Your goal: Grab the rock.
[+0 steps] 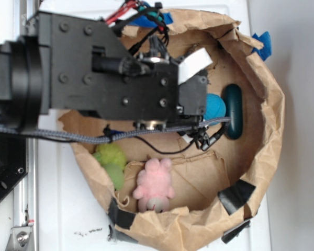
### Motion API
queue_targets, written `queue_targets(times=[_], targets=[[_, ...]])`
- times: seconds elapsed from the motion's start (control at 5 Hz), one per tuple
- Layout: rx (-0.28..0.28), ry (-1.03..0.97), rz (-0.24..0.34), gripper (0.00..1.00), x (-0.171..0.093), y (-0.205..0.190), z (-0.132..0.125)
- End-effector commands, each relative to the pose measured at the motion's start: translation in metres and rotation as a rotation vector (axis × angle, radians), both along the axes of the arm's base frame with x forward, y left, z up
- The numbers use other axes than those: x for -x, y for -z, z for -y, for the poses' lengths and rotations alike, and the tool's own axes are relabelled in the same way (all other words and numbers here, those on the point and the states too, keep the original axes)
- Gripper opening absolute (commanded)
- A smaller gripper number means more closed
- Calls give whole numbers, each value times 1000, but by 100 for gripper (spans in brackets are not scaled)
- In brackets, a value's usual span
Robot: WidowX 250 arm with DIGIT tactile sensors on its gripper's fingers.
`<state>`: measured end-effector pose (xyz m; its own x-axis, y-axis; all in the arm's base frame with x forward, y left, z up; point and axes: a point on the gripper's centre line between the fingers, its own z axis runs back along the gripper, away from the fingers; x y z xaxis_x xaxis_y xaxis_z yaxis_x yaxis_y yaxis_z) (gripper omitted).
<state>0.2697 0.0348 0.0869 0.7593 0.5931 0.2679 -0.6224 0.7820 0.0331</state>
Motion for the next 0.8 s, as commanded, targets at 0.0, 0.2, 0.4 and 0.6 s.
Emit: queue_targets(times=[0.0,0.2,0.4,0.6], targets=[[-80,-24,104,100,10,-15,-18],[-81,-56,126,100,7,-14,-33],[-81,-82,119,100,-18,-7,-57],[-75,-94,110,100,-30,-4,-65]])
